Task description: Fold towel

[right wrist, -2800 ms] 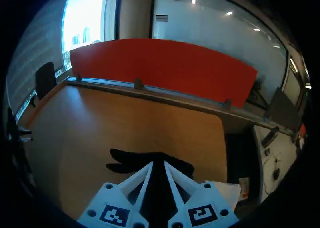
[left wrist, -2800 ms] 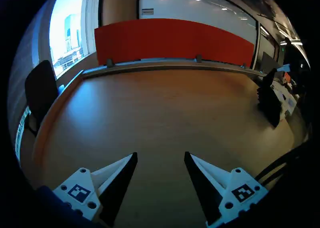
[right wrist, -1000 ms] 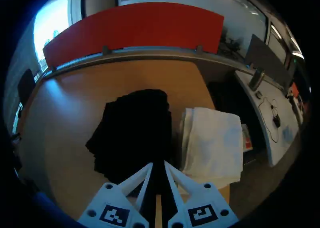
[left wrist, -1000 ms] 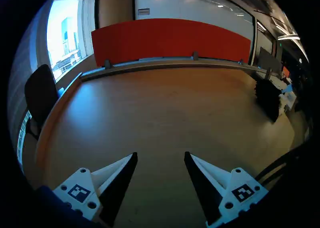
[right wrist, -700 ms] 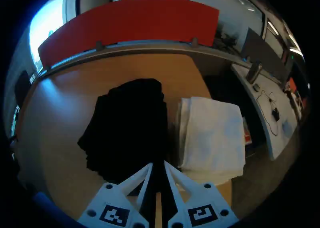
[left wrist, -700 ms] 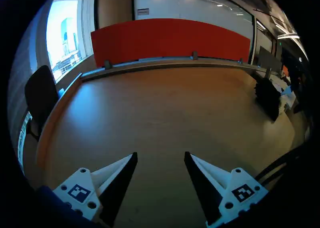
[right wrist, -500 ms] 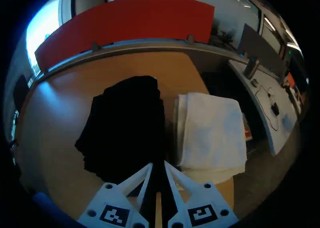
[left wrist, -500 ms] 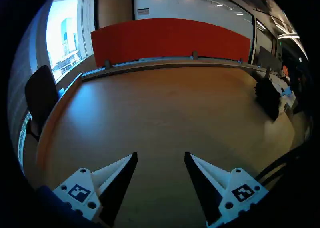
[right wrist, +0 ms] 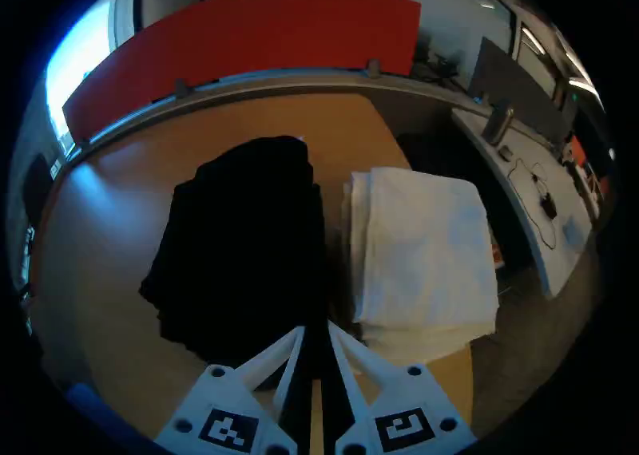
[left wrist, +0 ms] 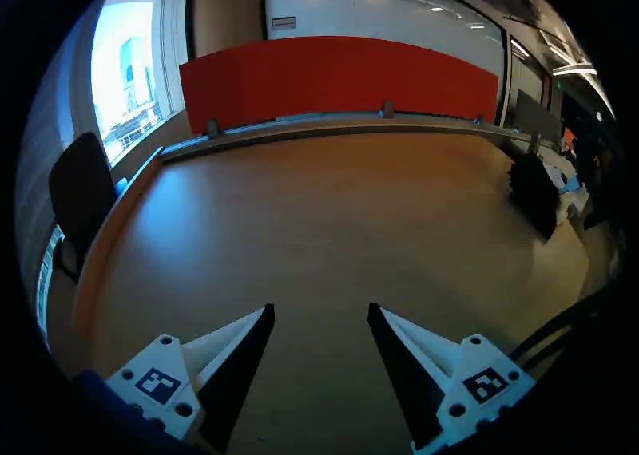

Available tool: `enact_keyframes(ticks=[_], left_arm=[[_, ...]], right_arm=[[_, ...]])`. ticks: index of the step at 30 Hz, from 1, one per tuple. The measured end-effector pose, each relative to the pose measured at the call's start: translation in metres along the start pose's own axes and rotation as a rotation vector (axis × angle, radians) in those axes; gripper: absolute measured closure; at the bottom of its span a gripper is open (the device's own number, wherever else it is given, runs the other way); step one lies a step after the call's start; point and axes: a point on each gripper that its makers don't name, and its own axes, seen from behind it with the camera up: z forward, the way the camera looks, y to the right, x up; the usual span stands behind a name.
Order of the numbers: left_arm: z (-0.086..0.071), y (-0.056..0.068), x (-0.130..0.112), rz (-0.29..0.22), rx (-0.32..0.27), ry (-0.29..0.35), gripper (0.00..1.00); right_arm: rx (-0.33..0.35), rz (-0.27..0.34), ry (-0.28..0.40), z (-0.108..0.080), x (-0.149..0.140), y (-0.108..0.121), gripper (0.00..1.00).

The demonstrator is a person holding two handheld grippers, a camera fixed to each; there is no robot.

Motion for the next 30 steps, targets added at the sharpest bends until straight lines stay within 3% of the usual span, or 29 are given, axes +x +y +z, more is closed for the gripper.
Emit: enact_keyframes(ticks=[10,14,21,30], left_arm=[[0.000,0.000,0.000,-0.002,-0.002,0.002,0.14],[0.001,0.000,0.001,-0.003,-0.002,0.003,0.14],[0.002,0.001,0.001,-0.007,-0.004,0.005,0.14],[0.002,0.003,0.005,-0.005,-0.007,0.014,0.14]], right_arm=[[0.001,0.009,0.029,-0.006,0.005,-0.004,0.94],[-0.002,0.001,0.047,-0.012,0.007,-0.004,0.87],[-0.024,-0.013,0.070,-0.021,0.009,-0.001,0.60],[-0.045,-0.015,0.087,-0.027,0.008,0.004,0.04]])
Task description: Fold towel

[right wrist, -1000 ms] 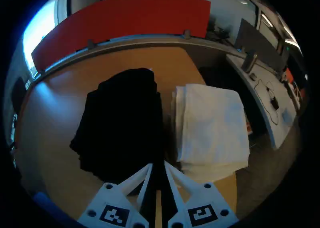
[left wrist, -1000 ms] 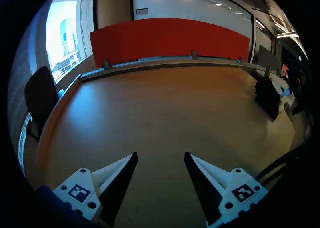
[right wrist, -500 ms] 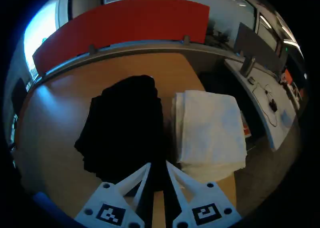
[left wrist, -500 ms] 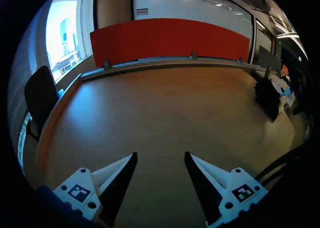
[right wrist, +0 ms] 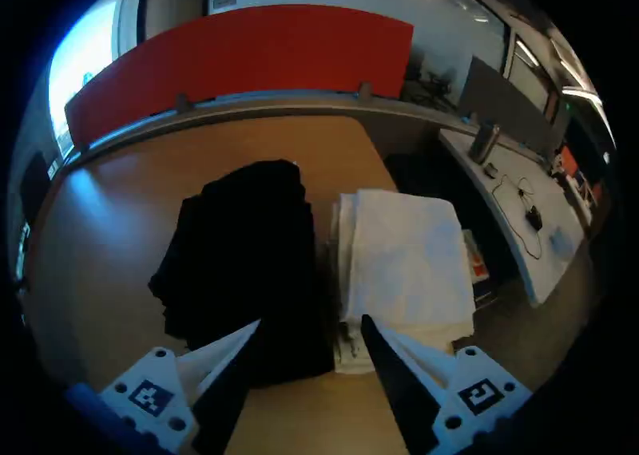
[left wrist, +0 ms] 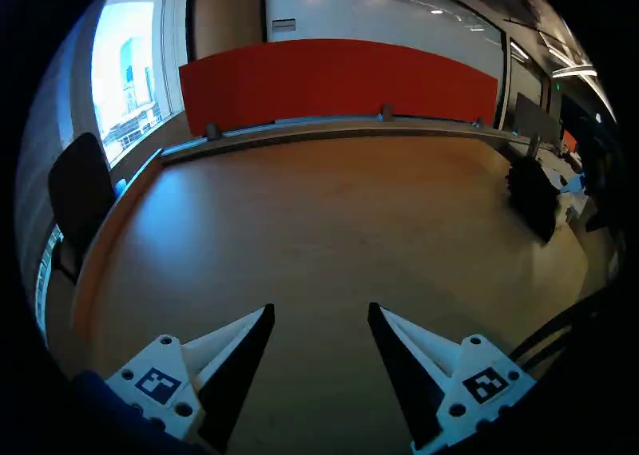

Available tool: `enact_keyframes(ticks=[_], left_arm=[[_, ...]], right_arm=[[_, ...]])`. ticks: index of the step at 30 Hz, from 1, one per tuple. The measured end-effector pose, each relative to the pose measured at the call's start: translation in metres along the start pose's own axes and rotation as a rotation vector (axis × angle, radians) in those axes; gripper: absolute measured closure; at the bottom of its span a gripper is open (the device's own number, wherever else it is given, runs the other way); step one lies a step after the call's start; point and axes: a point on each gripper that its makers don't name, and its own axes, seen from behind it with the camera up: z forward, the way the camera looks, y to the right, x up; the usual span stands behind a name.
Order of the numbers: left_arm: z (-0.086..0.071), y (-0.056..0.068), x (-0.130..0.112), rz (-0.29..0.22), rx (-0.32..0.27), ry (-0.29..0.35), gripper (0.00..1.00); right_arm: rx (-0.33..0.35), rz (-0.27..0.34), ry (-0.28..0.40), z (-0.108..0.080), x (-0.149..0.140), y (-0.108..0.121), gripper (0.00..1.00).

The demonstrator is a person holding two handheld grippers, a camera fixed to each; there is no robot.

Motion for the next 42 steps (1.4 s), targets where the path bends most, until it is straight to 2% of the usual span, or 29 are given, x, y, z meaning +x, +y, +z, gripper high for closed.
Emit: enact_keyframes(ticks=[2,9,15,24,33,36,42], left_arm=[[0.000,0.000,0.000,-0.001,-0.001,0.001,0.14],[-0.001,-0.001,0.002,0.001,-0.001,0.007,0.14],[-0.002,-0.002,0.004,-0.003,-0.002,0.016,0.14],[-0.002,0.001,0.009,-0.002,-0.008,0.027,0.14],[-0.004,0.002,0.011,0.002,-0.011,0.031,0.14],[-0.004,0.001,0.012,0.003,-0.011,0.031,0.14],[-0.004,0.001,0.016,0.011,-0.013,0.035,0.14]], right_arm=[[0.004,0.003,0.004,-0.001,0.000,-0.002,0.00],[0.006,0.013,0.013,-0.007,-0.001,-0.003,0.00],[0.011,0.035,0.061,-0.016,0.007,-0.008,0.00],[0.008,0.073,0.238,-0.037,0.037,-0.020,0.00],[-0.030,0.105,0.495,-0.072,0.081,-0.029,0.00],[-0.048,0.118,0.552,-0.079,0.090,-0.031,0.00],[-0.040,0.136,0.583,-0.083,0.096,-0.038,0.00]])
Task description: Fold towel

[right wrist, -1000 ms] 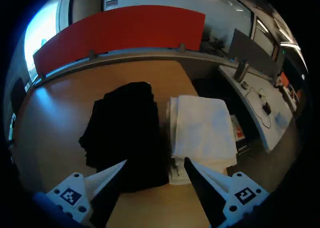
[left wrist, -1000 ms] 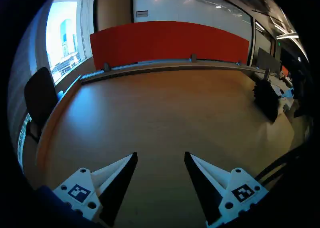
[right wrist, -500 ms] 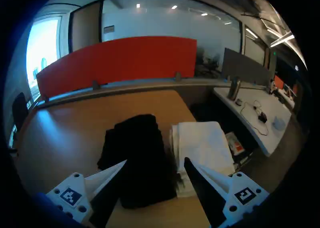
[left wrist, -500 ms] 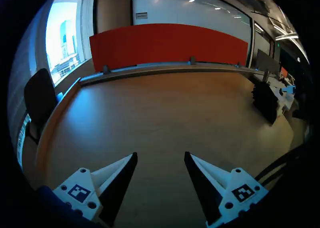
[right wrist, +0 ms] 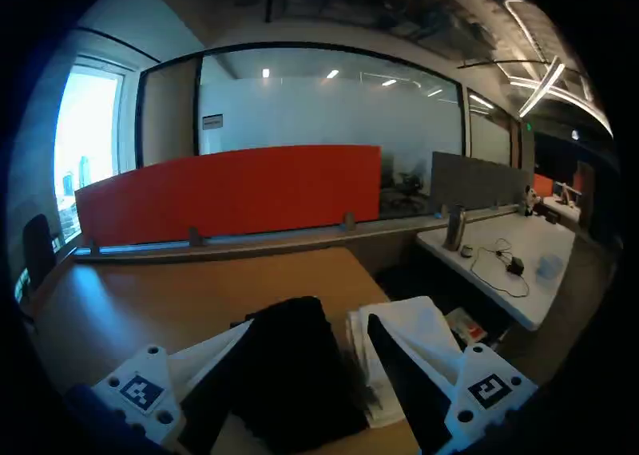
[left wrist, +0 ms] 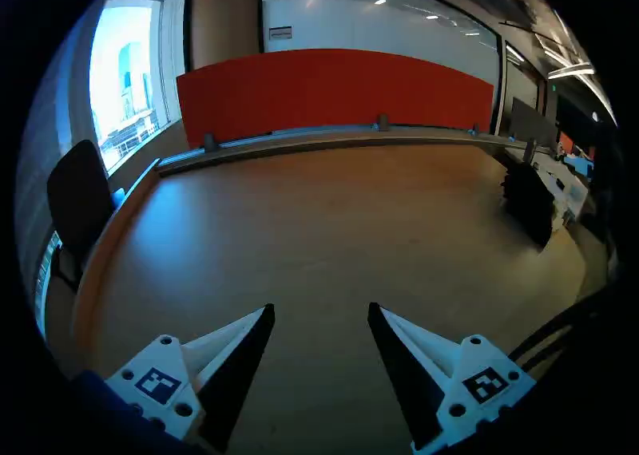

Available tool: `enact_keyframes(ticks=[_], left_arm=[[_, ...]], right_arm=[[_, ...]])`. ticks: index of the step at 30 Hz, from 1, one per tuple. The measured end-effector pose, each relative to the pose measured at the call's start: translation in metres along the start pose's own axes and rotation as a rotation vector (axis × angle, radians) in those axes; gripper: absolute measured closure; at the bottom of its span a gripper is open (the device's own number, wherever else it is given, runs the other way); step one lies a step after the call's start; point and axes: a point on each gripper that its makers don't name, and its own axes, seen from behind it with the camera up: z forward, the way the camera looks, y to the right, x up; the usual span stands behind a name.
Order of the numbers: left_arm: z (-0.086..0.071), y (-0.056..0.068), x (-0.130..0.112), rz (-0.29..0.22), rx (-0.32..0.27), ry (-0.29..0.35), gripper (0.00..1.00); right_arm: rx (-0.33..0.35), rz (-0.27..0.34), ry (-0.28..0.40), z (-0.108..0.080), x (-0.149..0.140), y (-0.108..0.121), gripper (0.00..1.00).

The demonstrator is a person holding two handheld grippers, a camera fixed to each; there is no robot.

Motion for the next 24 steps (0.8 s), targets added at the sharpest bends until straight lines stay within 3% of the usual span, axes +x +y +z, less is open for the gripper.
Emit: enact_keyframes(ticks=[9,15,24], left_arm=[[0.002,-0.002,0.008,-0.002,0.006,0.022,0.14],[0.004,-0.004,0.019,-0.011,0.013,0.055,0.14],[0.004,-0.014,0.041,-0.025,0.043,0.119,0.14]], right_arm=[[-0.032,-0.006,0.131,-0.011,0.039,-0.011,0.00],[-0.011,-0.025,0.215,-0.021,0.064,-0.030,0.00],[0.015,-0.046,0.224,-0.022,0.071,-0.054,0.00]])
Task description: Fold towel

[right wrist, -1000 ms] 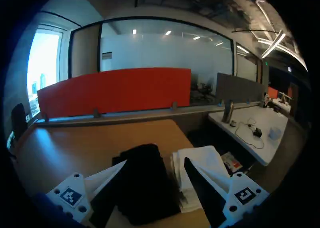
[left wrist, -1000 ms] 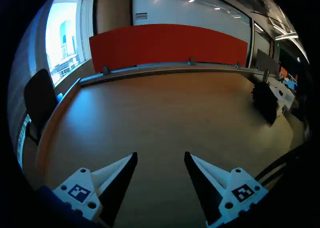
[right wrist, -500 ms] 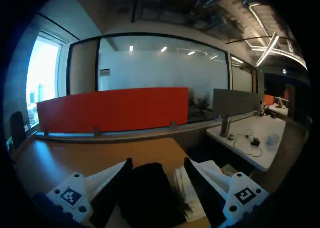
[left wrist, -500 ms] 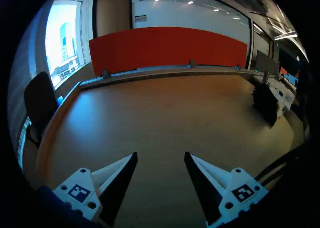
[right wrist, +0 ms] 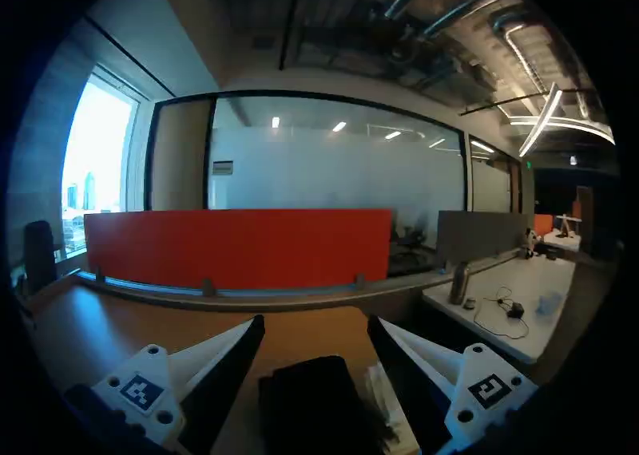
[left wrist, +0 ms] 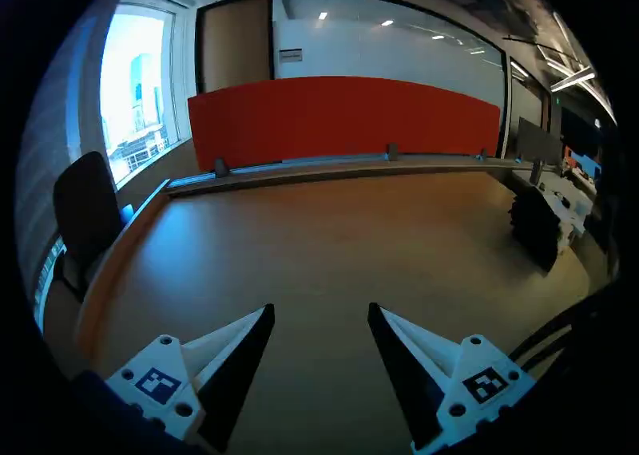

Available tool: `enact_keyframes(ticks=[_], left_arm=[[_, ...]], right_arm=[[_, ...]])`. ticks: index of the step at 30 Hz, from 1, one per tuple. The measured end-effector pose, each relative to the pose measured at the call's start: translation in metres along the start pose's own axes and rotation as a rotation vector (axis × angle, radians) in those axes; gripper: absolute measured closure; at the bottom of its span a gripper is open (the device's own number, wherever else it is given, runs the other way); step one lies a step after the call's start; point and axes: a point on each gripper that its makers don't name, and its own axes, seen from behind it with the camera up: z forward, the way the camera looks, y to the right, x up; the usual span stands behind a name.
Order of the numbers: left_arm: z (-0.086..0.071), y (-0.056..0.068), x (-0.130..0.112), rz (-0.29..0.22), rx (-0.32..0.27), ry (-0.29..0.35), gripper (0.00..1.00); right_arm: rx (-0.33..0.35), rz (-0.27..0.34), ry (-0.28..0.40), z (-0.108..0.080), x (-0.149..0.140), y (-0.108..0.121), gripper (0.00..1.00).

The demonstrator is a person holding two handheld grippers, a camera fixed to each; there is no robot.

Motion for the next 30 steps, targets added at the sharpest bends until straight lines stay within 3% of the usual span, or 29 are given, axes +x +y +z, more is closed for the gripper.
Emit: enact_keyframes(ticks=[20,30], left_arm=[[-0.002,-0.040,0.086,-0.060,0.084,0.222,0.14],[-0.003,-0.052,0.119,-0.055,0.100,0.302,0.14]], right_arm=[[0.096,-0.034,0.023,0.002,0.028,-0.092,0.00],[0.147,-0.065,0.033,0.000,0.038,-0.155,0.00]])
